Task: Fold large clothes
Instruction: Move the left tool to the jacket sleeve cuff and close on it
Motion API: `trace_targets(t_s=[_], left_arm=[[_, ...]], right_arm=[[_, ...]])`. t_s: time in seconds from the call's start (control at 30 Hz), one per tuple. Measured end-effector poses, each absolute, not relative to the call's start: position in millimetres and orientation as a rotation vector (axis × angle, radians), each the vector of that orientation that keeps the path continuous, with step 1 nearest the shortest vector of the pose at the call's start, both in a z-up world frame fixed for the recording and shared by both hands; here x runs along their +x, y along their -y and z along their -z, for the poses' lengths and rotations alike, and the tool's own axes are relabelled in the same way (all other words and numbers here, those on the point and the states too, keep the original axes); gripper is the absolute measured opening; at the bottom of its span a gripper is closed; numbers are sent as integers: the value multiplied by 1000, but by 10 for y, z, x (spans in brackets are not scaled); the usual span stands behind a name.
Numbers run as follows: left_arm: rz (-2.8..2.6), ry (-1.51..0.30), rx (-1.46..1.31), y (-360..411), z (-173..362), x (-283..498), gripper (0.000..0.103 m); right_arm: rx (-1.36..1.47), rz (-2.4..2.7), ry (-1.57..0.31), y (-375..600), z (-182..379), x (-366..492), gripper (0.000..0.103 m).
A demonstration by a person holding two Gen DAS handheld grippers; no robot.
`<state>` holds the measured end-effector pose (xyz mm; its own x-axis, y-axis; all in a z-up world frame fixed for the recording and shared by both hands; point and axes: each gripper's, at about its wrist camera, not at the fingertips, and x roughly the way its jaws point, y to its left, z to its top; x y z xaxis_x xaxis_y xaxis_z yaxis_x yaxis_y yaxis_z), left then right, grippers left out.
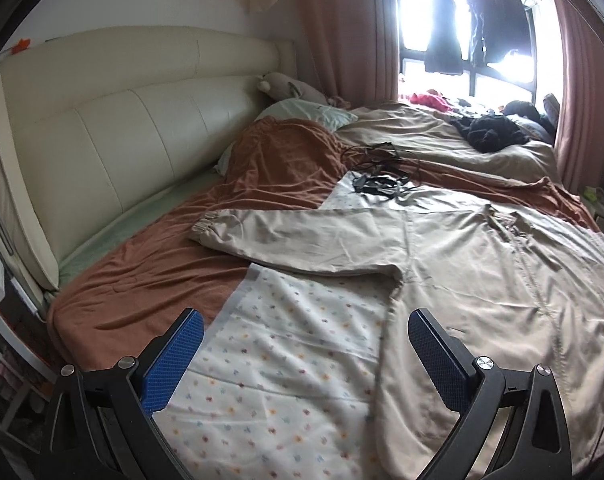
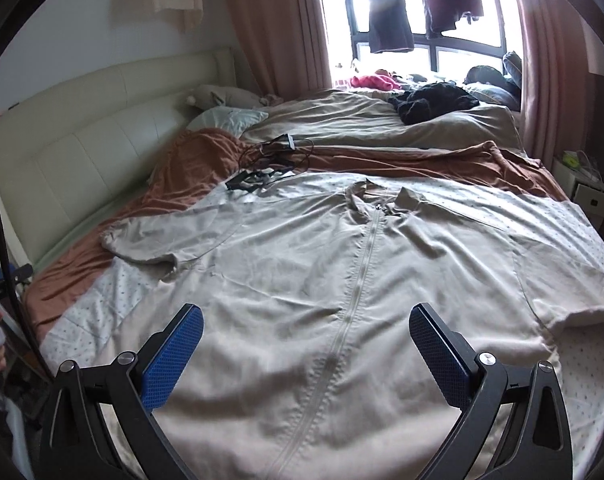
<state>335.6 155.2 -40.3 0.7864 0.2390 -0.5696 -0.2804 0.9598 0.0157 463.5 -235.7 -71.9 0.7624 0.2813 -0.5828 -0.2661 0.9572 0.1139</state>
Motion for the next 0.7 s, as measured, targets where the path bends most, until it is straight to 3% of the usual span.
trace_targets(t_s=[0.2, 0.27, 0.33, 0.37, 0.53, 0.7], left_arm=[[-286, -638, -128, -2044, 592, 3816, 92], [-285, -651, -162, -2225, 662, 3966, 82], [-296, -676, -187, -2405, 755, 4141, 64], [-302, -689, -206, -2516, 809, 4244, 61], [-326, -726, -308, -3003, 1039, 4698, 50], [-372, -764, -412, -3454, 1321, 5126, 48]], right_arm=[[1, -348, -686, 2111, 899, 5102, 102], [9, -372, -704, 2029, 980, 5260, 96], [14, -384, -730, 1954, 1057, 5430, 87], [13, -388, -740, 1919, 1097, 5507, 83], [-18, -366, -790, 1702, 1297, 5895, 79], [-27, -348, -842, 1575, 1495, 6215, 71]])
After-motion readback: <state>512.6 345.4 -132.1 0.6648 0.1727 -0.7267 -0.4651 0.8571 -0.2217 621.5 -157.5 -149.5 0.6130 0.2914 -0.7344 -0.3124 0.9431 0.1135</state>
